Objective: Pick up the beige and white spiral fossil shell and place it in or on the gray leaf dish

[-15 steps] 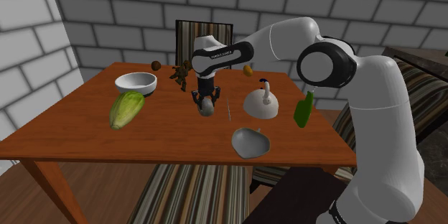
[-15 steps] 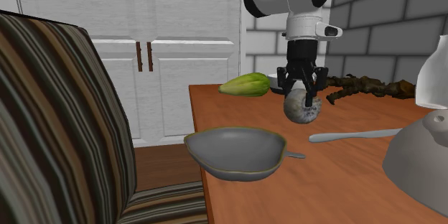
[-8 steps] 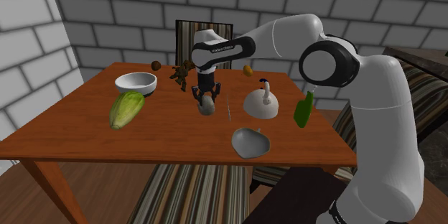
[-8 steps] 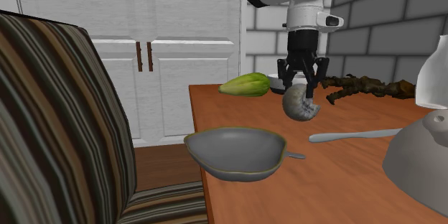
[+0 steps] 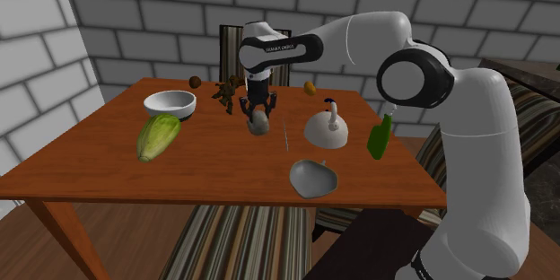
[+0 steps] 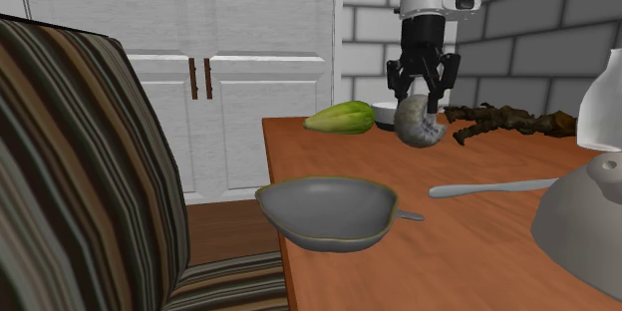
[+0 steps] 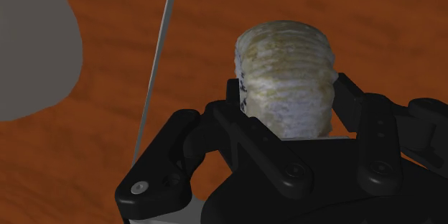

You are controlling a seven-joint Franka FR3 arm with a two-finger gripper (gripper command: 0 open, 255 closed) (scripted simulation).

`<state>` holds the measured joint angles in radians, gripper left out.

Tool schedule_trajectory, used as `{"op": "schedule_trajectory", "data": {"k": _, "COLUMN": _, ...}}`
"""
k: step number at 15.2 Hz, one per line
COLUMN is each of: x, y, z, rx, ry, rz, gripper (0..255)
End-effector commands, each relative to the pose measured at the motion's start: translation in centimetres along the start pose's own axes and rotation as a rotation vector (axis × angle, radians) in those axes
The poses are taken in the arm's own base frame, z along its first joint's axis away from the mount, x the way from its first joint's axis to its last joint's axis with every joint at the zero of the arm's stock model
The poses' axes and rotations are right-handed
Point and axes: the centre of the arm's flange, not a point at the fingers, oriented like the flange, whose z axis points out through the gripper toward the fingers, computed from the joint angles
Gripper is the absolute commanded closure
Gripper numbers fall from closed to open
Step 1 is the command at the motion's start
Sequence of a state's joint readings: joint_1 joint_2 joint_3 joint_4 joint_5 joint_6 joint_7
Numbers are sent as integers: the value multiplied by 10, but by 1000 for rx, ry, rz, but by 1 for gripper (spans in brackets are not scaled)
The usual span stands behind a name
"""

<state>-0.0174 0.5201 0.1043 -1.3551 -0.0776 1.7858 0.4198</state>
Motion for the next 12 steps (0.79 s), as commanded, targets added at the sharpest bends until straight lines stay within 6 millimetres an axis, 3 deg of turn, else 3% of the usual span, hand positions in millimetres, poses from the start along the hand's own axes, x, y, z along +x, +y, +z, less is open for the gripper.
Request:
{"op": "schedule_trajectory", "data": {"k": 1, "x": -1, "y": 0, "z": -10, "rx": 0, "ry": 0, "rz": 0, "gripper": 255}}
{"op": "schedule_trajectory", "data": {"k": 9, "x": -4, "y": 2, "z": -51, "rx": 0, "ry": 0, "rz": 0, "gripper": 255}}
{"op": "schedule_trajectory", "data": {"k": 12, "x": -42, "y": 14, "z": -50, "rx": 0, "ry": 0, "rz": 0, "gripper": 255}}
